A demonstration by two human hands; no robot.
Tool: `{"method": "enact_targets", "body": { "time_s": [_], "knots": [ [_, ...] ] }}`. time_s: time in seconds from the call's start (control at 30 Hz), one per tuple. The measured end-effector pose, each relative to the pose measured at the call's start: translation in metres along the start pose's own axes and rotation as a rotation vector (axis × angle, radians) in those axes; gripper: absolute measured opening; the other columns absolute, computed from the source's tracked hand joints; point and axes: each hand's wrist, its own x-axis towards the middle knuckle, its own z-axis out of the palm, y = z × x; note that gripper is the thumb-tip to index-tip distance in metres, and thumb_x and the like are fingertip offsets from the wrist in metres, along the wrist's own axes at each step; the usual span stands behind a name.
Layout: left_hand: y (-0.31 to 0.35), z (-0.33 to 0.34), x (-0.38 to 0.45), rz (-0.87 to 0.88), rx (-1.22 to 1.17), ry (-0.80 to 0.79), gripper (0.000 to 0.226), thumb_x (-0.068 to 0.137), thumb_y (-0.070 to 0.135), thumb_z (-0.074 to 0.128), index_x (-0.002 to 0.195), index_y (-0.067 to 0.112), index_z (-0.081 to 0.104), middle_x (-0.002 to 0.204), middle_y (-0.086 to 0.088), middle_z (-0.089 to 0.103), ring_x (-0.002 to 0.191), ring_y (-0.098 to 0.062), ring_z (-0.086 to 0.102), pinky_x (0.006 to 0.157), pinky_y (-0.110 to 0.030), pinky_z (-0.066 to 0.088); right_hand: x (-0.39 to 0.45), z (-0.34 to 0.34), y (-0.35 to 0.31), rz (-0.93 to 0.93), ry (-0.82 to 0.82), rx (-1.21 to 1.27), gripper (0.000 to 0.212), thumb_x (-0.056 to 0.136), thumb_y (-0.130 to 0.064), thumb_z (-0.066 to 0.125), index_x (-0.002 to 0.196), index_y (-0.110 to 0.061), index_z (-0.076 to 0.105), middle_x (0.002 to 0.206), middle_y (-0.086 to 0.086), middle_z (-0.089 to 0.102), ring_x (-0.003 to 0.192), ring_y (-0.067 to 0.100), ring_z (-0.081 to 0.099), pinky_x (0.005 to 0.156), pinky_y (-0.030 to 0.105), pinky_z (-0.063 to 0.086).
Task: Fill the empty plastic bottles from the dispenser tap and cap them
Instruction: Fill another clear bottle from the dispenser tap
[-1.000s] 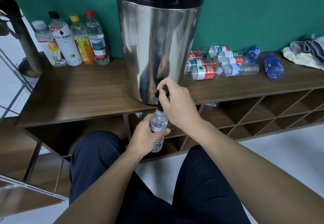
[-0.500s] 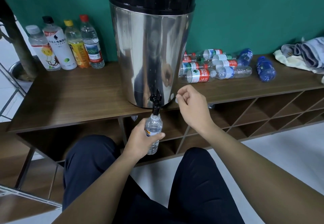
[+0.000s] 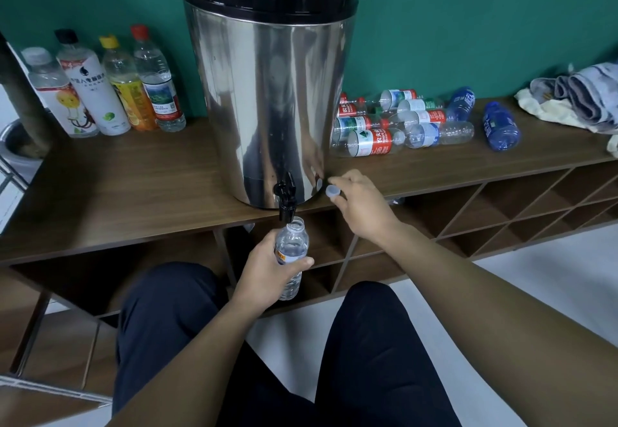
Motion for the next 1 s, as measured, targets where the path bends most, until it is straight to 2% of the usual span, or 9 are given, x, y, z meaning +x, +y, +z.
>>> {"method": "enact_targets", "body": {
  "time_s": [0.13,0.23,0.3,0.43,0.53,0.6,0.67,0.83,1.0],
  "knots": [
    [0.002,0.003,0.000,0.004,-0.021,0.000,0.057,0.084,0.028,0.099,0.132,0.033,0.069,0.111,0.025,0.078,0.103,0.002,0.075,0.095,-0.027,0.059,0.003,0.008,0.004,0.017,0.031,-0.006,0.033,0.111,-0.020,0.066,0.143,-0.014,0.068,0.133,0.009,0.055,0.122,0.029,0.058,0.100,0.035,0.049],
    [0.002,0.003,-0.001,0.006,-0.016,-0.008,0.059,0.084,0.030,0.099,0.134,0.033,0.069,0.113,0.024,0.078,0.105,0.002,0.076,0.097,-0.028,0.060,-0.001,0.006,0.003,0.037,0.038,0.000,0.020,0.113,-0.025,0.063,0.129,-0.015,0.069,0.125,0.004,0.053,0.111,0.026,0.061,0.088,0.032,0.047],
    [0.002,0.002,-0.003,0.007,-0.012,-0.017,0.059,0.083,0.029,0.100,0.133,0.033,0.069,0.112,0.023,0.079,0.105,0.001,0.076,0.097,-0.029,0.060,-0.010,-0.001,-0.001,0.046,0.039,0.035,0.018,0.114,-0.031,0.061,0.123,-0.016,0.067,0.122,0.001,0.053,0.105,0.021,0.061,0.084,0.030,0.046],
    [0.003,-0.001,-0.007,0.005,-0.035,-0.026,0.053,0.081,0.025,0.101,0.125,0.030,0.073,0.109,0.011,0.082,0.102,-0.009,0.079,0.095,-0.034,0.062,-0.039,-0.018,-0.012,0.039,0.073,0.157,0.020,0.111,-0.037,0.063,0.118,-0.020,0.070,0.115,-0.006,0.056,0.094,0.012,0.060,0.085,0.030,0.051],
    [0.008,-0.002,-0.012,0.004,-0.053,-0.042,0.051,0.081,0.022,0.101,0.123,0.028,0.074,0.109,0.006,0.083,0.102,-0.014,0.080,0.099,-0.041,0.063,-0.065,-0.033,-0.027,-0.036,0.024,0.279,0.016,0.110,-0.038,0.067,0.115,-0.025,0.074,0.110,-0.009,0.061,0.097,0.009,0.061,0.087,0.021,0.046],
    [0.015,-0.001,-0.016,0.019,-0.068,-0.049,0.051,0.082,0.019,0.101,0.124,0.028,0.074,0.109,0.005,0.083,0.102,-0.015,0.080,0.099,-0.040,0.062,-0.081,-0.043,-0.040,-0.098,-0.026,0.328,0.014,0.110,-0.037,0.067,0.116,-0.027,0.075,0.110,-0.012,0.064,0.102,0.009,0.062,0.087,0.016,0.043],
    [0.023,-0.002,-0.021,0.050,-0.061,-0.051,0.052,0.081,0.019,0.102,0.124,0.029,0.073,0.108,0.007,0.083,0.100,-0.012,0.079,0.096,-0.034,0.060,-0.094,-0.051,-0.050,-0.148,-0.023,0.332,0.016,0.110,-0.035,0.067,0.120,-0.026,0.075,0.110,-0.013,0.064,0.102,0.010,0.062,0.087,0.016,0.044],
    [0.046,-0.009,-0.033,0.128,-0.047,-0.043,0.059,0.080,0.021,0.103,0.129,0.032,0.072,0.114,0.010,0.082,0.106,-0.010,0.078,0.099,-0.035,0.061,-0.103,-0.071,-0.075,-0.240,0.003,0.274,0.017,0.110,-0.028,0.068,0.125,-0.022,0.075,0.111,-0.012,0.060,0.097,0.011,0.062,0.086,0.022,0.047],
    [0.073,-0.028,-0.052,0.159,-0.016,-0.057,0.057,0.083,0.026,0.100,0.132,0.031,0.071,0.114,0.014,0.080,0.106,-0.005,0.077,0.092,-0.023,0.056,-0.099,-0.090,-0.100,-0.375,-0.030,0.170,0.027,0.113,-0.025,0.062,0.138,-0.023,0.072,0.120,-0.015,0.057,0.096,0.006,0.061,0.090,0.029,0.051]
  ]
}}
